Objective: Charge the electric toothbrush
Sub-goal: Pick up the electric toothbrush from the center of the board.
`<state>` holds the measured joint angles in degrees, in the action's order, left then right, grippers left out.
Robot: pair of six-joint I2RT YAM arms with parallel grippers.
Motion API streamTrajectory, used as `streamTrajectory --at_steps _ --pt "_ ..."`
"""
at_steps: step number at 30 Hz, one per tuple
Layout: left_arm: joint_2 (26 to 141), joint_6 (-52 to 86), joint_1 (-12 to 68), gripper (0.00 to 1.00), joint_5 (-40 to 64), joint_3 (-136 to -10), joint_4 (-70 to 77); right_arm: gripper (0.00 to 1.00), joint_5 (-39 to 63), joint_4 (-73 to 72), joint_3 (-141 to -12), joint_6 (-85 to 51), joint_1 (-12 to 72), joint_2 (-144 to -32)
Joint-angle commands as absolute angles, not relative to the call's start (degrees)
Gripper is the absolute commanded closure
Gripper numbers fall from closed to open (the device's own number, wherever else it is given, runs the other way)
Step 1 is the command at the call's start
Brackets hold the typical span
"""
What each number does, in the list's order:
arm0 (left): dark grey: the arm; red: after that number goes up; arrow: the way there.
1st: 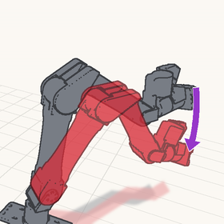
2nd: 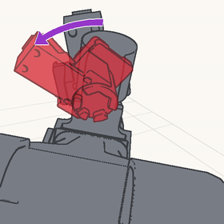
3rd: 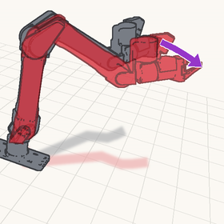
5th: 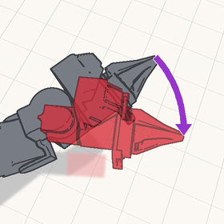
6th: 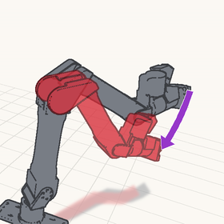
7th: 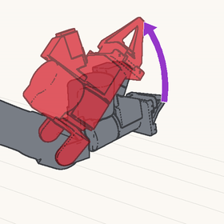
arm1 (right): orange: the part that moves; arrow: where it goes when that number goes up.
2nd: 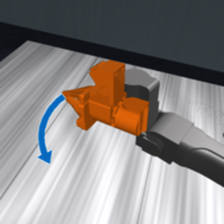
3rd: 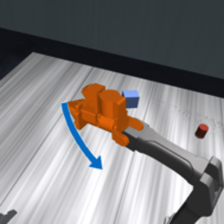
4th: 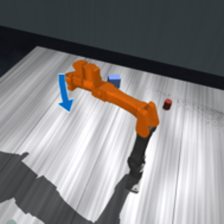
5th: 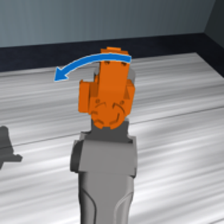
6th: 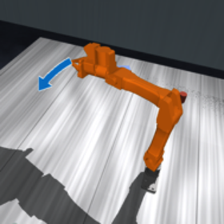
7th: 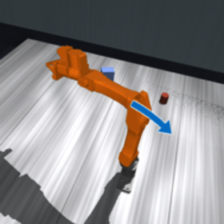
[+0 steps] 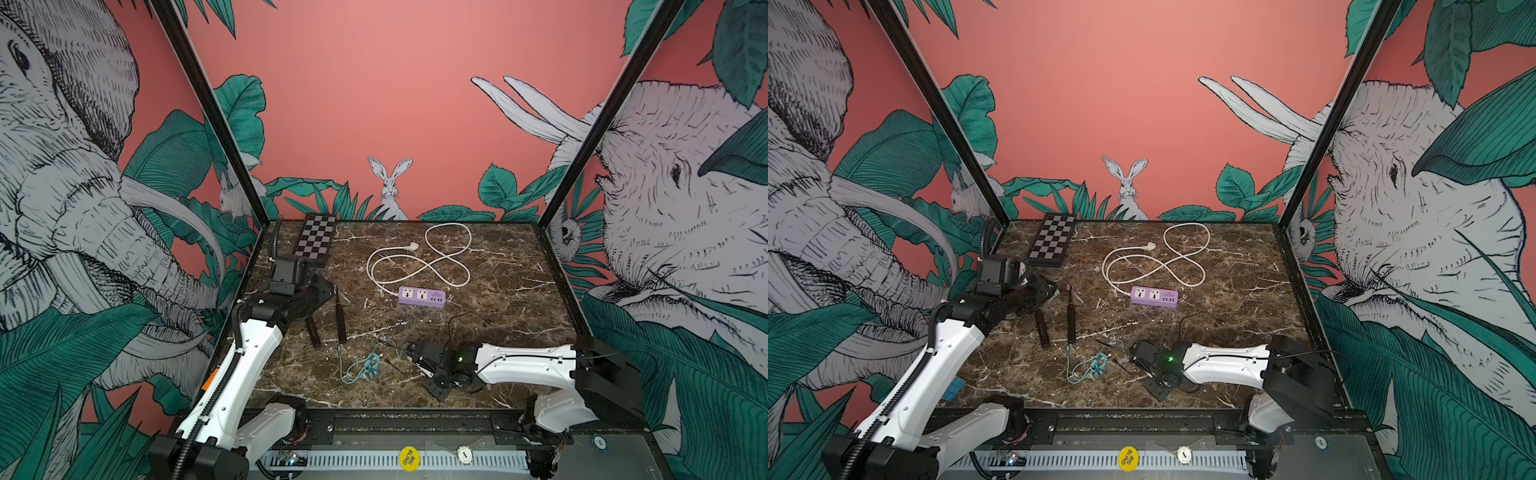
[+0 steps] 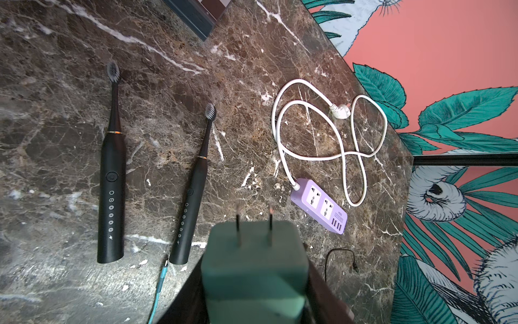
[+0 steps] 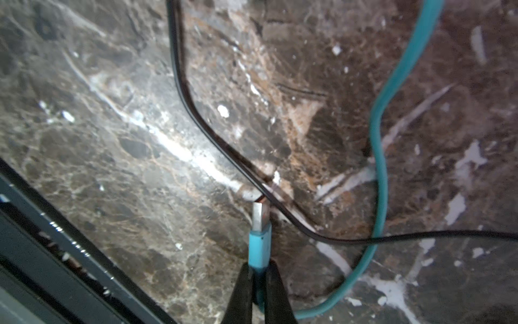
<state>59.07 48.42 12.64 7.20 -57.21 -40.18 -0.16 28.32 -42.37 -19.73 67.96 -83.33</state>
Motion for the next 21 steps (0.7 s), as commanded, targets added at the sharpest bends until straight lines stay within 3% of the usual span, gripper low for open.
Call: streamTrajectory --at_steps 1,9,15,21 --pt "57.9 49.5 12.2 1.00 8.5 -56.3 -38.7 0.94 0.6 27.3 -42.1 -19.8 68.5 -79.4" --pt "58.2 51.3 12.2 1.00 11.9 -55.4 -36.6 0.99 11.8 19.7 -37.2 -16.5 68.5 -65.5" --pt "58.4 55.3 12.2 1.00 18.6 -52.9 -31.5 1.00 16.9 5.0 -28.9 -14.0 68.2 -53.9" --pt "59.0 60.5 12.2 1.00 25.2 -49.9 -25.9 1.00 11.2 -16.3 -19.4 -8.3 68.2 -45.4"
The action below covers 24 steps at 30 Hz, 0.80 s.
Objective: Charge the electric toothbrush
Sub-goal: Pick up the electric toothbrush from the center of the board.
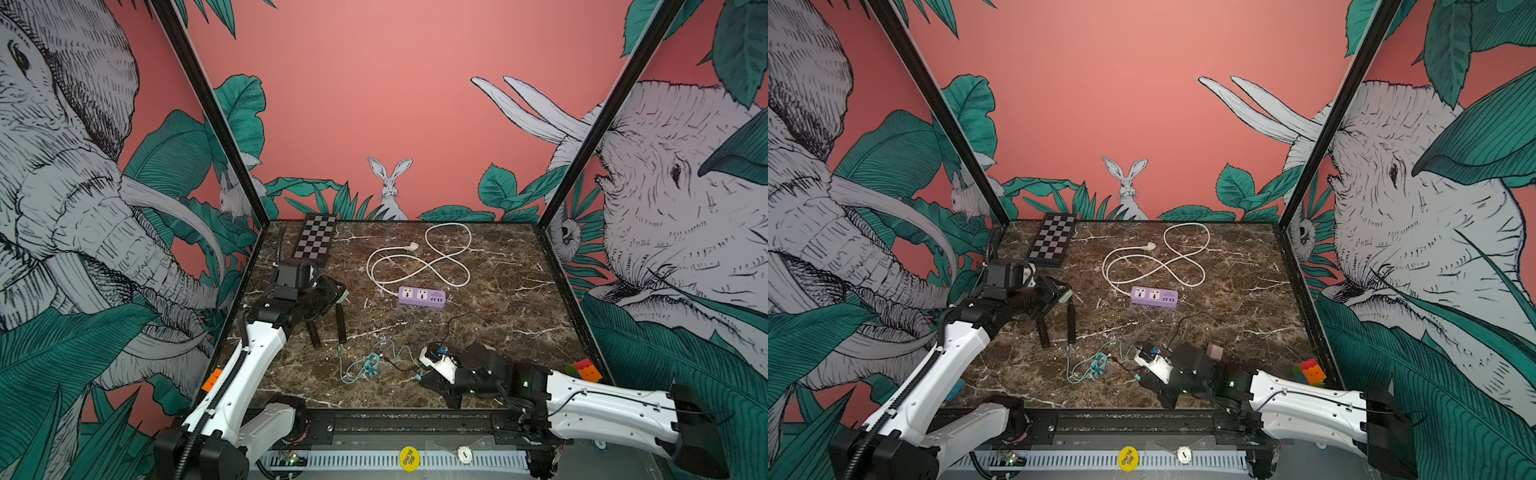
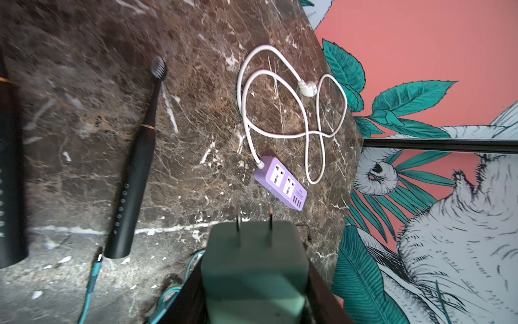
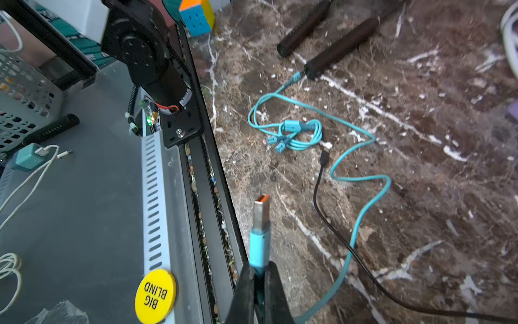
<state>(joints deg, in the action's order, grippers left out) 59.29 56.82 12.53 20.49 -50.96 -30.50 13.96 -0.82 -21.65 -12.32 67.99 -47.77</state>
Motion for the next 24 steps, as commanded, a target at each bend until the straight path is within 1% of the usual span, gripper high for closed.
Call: streamTrajectory --at_steps 1,4,8,11,14,18,21,24 --pt "59.0 61.1 12.2 1.00 26.0 -49.7 -25.2 1.00 10.5 -18.6 -19.0 -7.4 68.2 -45.1" --pt "58.7 62.7 12.2 1.00 27.7 -49.4 -23.8 1.00 11.4 -22.3 -19.5 -3.2 68.2 -46.4" --pt "58.3 64.5 12.3 1.00 29.8 -49.1 -22.2 1.00 13.6 -26.8 -20.6 -1.1 68.2 -48.3" --pt "57.8 65.7 12.5 1.00 31.0 -48.7 -21.2 1.00 14.4 -33.9 -18.1 -0.3 68.2 -47.3" --pt "57.5 65.8 12.9 1.00 31.2 -48.8 -21.0 1.00 13.5 -37.1 -16.1 1.1 68.2 -44.6" --pt "57.9 66.1 13.9 1.00 31.2 -48.6 -20.0 1.00 15.9 -32.0 -16.8 3.7 68.2 -40.9" --pt "58.8 65.7 15.4 1.00 31.2 -49.3 -19.3 1.00 17.5 -32.1 -15.5 3.6 68.0 -37.7" --pt "59.4 64.6 16.8 1.00 30.8 -50.3 -19.3 1.00 18.5 -28.4 -16.4 4.8 68.1 -36.3"
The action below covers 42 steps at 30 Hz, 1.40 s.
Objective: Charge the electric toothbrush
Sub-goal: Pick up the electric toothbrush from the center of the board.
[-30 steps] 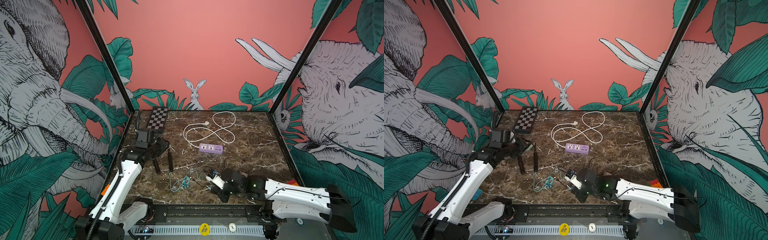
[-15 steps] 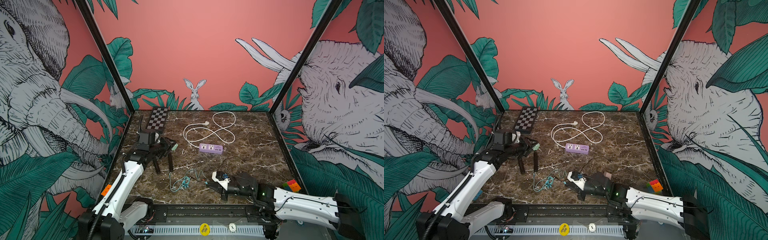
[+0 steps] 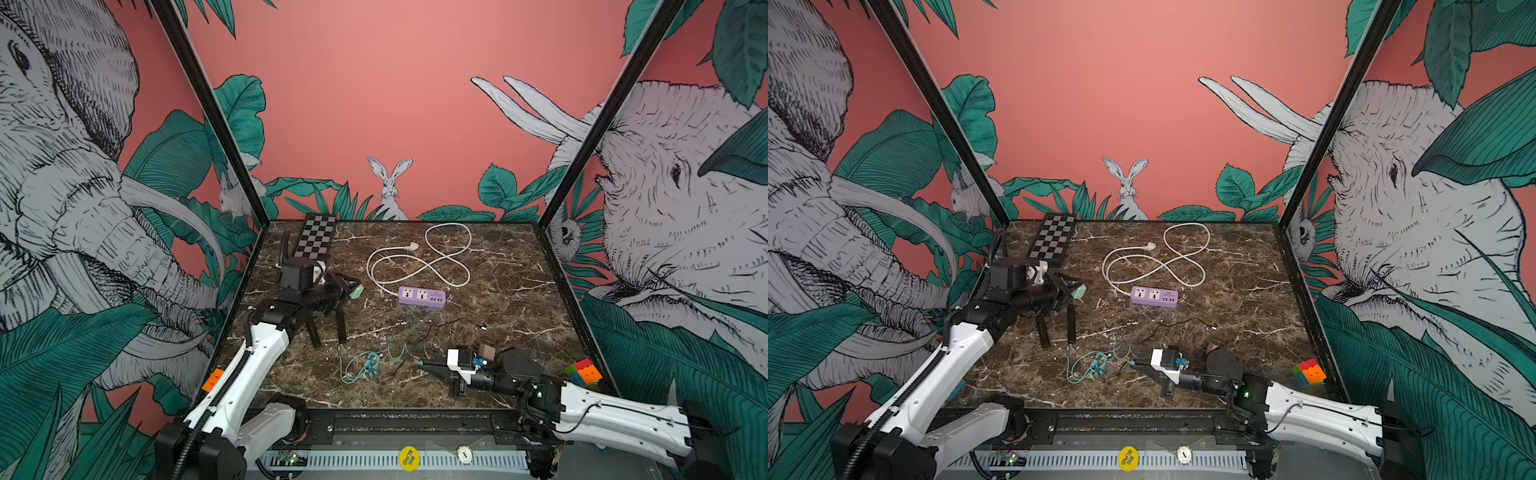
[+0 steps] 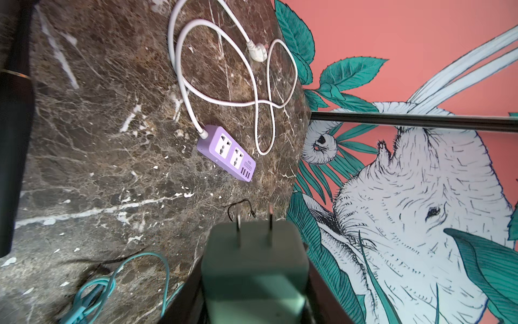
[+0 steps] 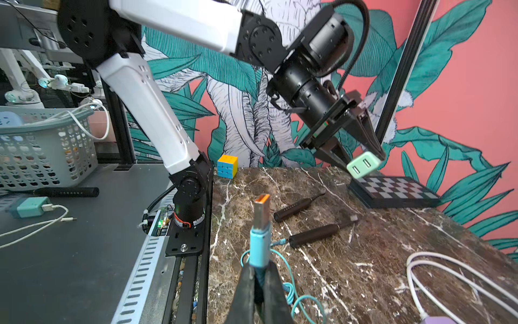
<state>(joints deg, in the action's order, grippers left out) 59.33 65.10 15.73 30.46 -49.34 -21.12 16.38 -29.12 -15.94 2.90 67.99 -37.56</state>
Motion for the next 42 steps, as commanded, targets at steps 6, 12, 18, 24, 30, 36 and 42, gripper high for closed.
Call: streamTrajectory --at_steps 6,12,18,24,30,36,42 --pt "60.4 63.5 18.7 1.00 30.1 -51.9 -19.3 1.00 16.5 -23.4 -18.3 7.3 68.1 -37.0" --pt "60.8 63.9 19.9 1.00 29.5 -51.5 -18.6 1.00 9.5 -20.4 -22.8 8.0 68.0 -43.0" --pt "61.3 64.1 20.0 1.00 29.4 -51.5 -18.3 1.00 -4.3 -18.6 -28.5 5.3 68.1 -43.2" --pt "62.8 63.5 20.0 1.00 29.8 -52.8 -18.2 1.00 -20.2 -5.3 -44.8 1.3 64.6 -41.7" --pt "62.7 63.3 20.0 1.00 30.0 -52.6 -18.3 1.00 -8.7 7.6 -57.3 1.0 61.5 -44.7" --pt "62.2 63.8 20.0 1.00 29.9 -52.5 -18.3 1.00 -4.5 19.0 -60.8 2.4 61.5 -53.7" --pt "62.2 64.3 20.0 1.00 29.9 -52.7 -18.6 1.00 -1.5 21.4 -62.0 0.1 62.2 -64.5"
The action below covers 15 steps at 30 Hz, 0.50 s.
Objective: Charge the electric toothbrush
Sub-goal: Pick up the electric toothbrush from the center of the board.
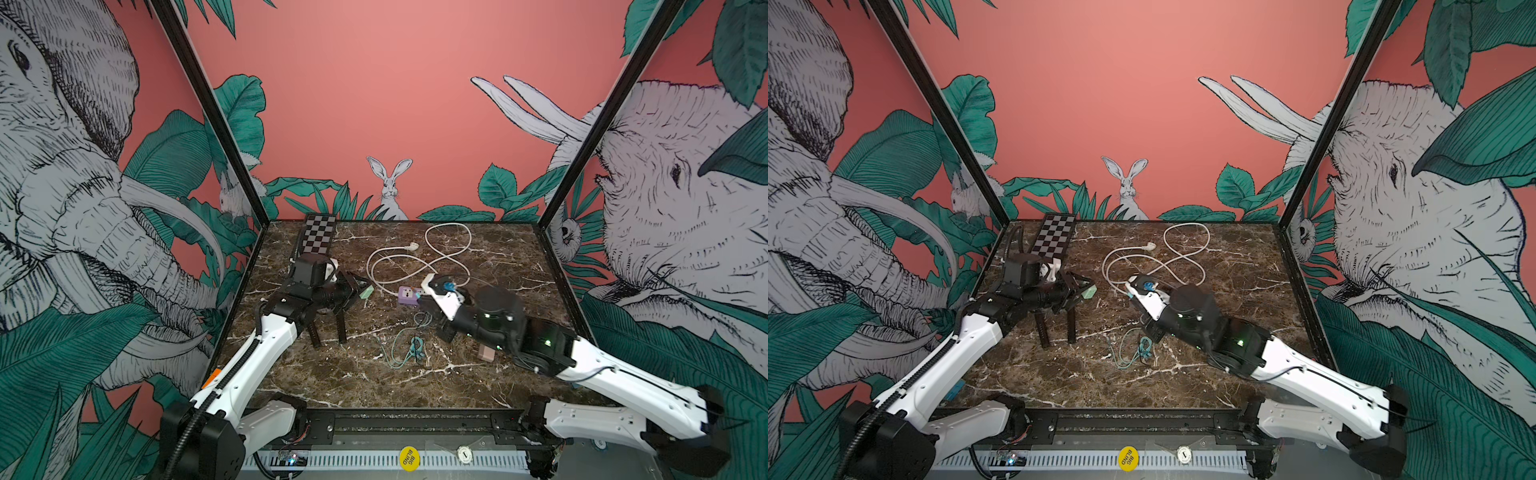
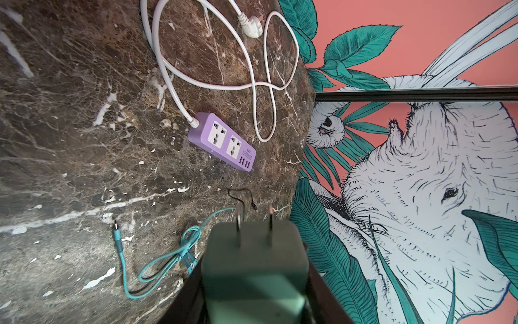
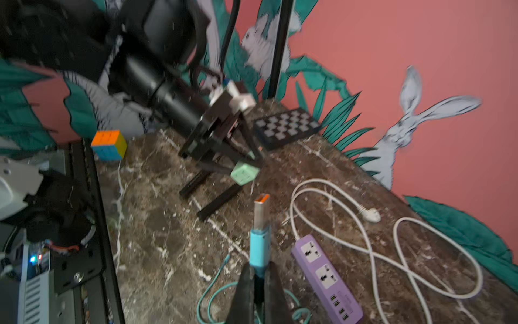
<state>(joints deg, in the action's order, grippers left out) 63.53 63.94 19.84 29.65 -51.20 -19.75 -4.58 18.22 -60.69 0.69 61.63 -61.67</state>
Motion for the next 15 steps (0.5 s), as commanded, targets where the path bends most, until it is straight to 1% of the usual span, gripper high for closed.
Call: streamTrajectory --at_steps 1,4,9,15 --pt "62.2 64.6 20.0 1.00 29.8 -52.5 -18.6 1.00 -1.8 21.4 -62.2 0.4 62.7 -66.6" --pt "62.0 65.8 20.0 1.00 29.2 -51.8 -18.4 1.00 -3.5 19.6 -62.2 1.3 64.6 -71.2" --pt "61.7 67.4 20.2 1.00 28.7 -50.4 -18.2 1.00 -4.9 12.8 -60.4 -0.2 64.9 -73.7" --pt "61.9 68.8 21.0 1.00 28.2 -49.1 -17.3 1.00 -7.9 14.4 -64.3 -1.2 64.9 -79.4"
